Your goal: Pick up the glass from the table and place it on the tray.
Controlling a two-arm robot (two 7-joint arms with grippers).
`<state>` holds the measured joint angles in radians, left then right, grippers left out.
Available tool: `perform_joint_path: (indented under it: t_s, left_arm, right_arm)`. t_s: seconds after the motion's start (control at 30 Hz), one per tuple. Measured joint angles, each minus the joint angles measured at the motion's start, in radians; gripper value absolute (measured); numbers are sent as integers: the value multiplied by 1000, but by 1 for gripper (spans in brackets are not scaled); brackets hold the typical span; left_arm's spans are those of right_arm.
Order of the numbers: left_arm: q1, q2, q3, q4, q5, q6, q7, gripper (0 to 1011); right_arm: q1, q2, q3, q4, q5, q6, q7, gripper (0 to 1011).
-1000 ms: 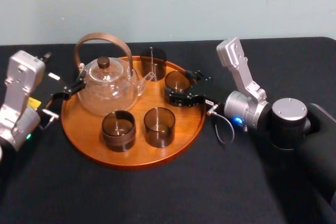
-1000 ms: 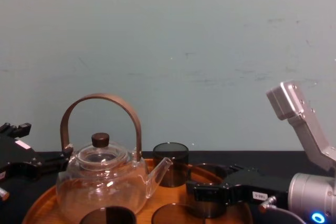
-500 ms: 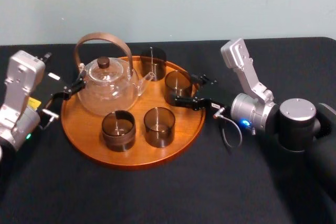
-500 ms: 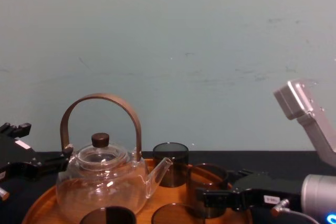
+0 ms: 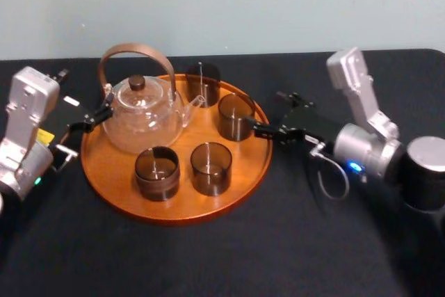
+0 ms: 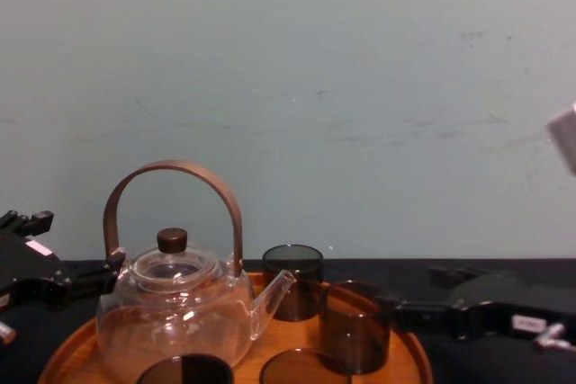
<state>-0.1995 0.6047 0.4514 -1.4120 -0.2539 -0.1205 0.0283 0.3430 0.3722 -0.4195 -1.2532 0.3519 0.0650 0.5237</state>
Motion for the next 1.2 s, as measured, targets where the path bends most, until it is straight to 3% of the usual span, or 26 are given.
perform_joint_path:
  t_s: [0.27, 0.6, 0.73, 1.2]
  left_arm:
    - [0, 0, 0, 0, 0, 0, 0, 1010]
    - [0, 0, 0, 0, 0, 0, 0, 1010]
    - [0, 0, 0, 0, 0, 0, 0, 1009]
    - [0, 0, 0, 0, 0, 0, 0, 1010]
  right_arm:
    - [-94, 61, 65, -126, 14, 2, -82, 1002]
    - [-144, 85, 183, -135, 57, -25, -150, 1003]
    - [-146, 77, 208, -120, 45, -32, -190, 1002]
    - [-144, 75, 210, -117, 38, -34, -195, 1002]
